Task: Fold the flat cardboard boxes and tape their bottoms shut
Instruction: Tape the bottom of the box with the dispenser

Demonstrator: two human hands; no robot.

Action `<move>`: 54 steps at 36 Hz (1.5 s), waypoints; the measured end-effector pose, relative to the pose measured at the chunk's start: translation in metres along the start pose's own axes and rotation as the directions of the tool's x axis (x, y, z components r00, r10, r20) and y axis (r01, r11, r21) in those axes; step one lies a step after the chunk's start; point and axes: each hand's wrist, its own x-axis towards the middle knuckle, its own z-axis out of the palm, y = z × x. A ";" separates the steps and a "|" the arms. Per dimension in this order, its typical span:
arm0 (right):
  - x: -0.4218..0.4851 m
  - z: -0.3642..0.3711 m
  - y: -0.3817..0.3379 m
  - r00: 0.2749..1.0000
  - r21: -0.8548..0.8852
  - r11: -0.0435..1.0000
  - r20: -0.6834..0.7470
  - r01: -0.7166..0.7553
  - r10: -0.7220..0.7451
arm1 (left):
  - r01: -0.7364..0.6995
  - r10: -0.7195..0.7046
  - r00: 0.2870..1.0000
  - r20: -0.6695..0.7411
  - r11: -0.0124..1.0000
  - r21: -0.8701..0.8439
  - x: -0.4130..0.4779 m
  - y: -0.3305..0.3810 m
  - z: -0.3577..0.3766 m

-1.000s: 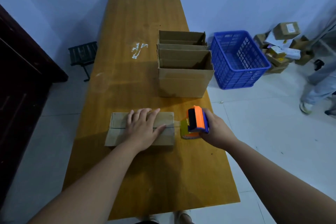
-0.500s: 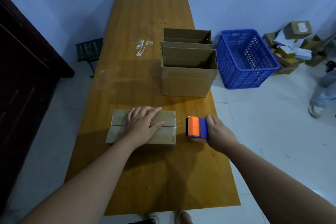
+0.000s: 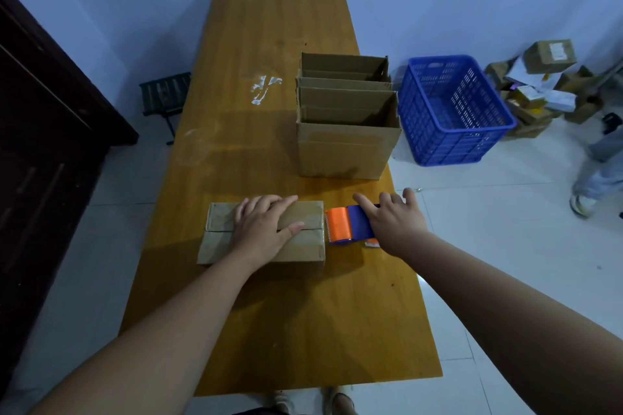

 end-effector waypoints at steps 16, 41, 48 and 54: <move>-0.011 -0.023 0.031 0.991 0.431 0.902 0.126 -0.015 -0.043 | -0.013 0.013 1.000 -0.011 1.000 -0.001 0.000 -0.001 0.002; 0.052 -0.097 0.004 0.567 0.442 0.871 0.782 -0.213 -0.258 | -0.021 0.021 1.000 -0.023 1.000 0.001 -0.002 0.000 -0.001; 0.056 -0.103 -0.005 0.569 0.364 0.917 0.794 -0.162 -0.214 | -0.017 0.018 1.000 -0.025 1.000 0.019 0.000 -0.001 0.001; 0.053 -0.103 -0.011 0.613 0.359 0.924 0.762 -0.135 -0.207 | -0.019 0.019 1.000 -0.017 1.000 0.002 -0.001 0.000 0.002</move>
